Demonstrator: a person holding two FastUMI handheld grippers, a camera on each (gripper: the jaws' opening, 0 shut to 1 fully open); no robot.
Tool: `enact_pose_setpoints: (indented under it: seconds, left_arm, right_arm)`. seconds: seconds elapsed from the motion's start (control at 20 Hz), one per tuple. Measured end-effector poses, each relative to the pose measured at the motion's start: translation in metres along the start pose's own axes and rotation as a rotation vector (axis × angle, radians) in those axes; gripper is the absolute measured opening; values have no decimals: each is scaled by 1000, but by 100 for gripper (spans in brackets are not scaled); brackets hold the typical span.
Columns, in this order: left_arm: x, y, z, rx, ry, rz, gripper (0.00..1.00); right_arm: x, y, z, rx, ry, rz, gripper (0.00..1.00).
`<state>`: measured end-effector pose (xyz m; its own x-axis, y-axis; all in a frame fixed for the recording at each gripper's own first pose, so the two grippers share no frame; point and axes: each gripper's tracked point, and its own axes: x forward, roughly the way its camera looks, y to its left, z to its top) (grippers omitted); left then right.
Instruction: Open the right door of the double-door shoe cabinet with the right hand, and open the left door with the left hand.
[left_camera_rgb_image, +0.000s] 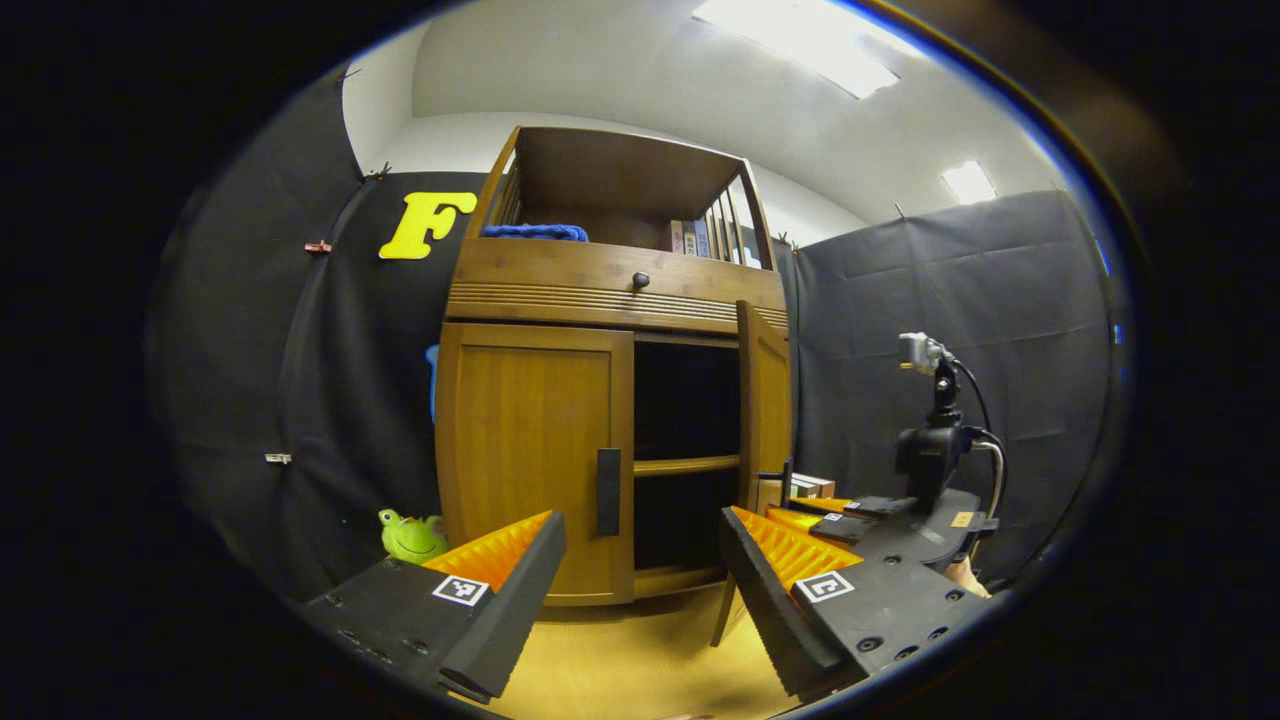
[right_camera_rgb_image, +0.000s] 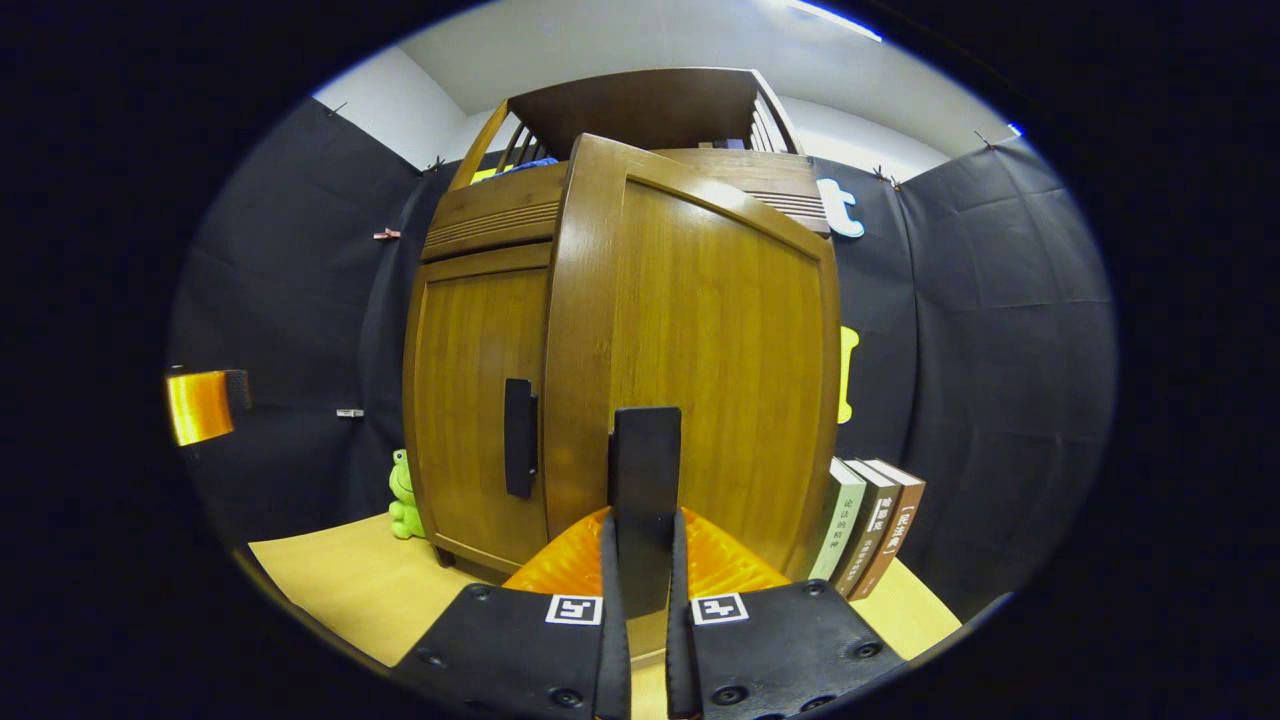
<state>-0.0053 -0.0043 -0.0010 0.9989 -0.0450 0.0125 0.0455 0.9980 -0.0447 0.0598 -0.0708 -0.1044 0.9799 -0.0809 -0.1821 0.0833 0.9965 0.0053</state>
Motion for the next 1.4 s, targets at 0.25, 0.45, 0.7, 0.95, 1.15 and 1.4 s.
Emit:
enact_pose_setpoints:
  seconds: [0.25,0.45,0.7,0.95,1.15,1.4]
  left_arm:
    - [24,-21,-11,-1,8,-21,96]
    - [40,-44,-17,-31,15,-69,96]
    - [54,-62,-25,-28,31,-90,96]
    - [70,-76,-26,-31,32,-102,96]
    - [82,-78,-31,-29,38,-83,96]
    - [92,-80,-36,-23,49,-70,96]
  right_arm:
    - [-35,-39,5,-21,-8,-56,17]
    - [-53,-67,7,-6,-10,-85,16]
    - [-62,-111,4,21,5,-161,16]
    - [-77,-156,9,27,-9,-241,10]
    - [-89,-181,12,29,-26,-284,10]
    - [-98,-197,13,26,-28,-317,10]
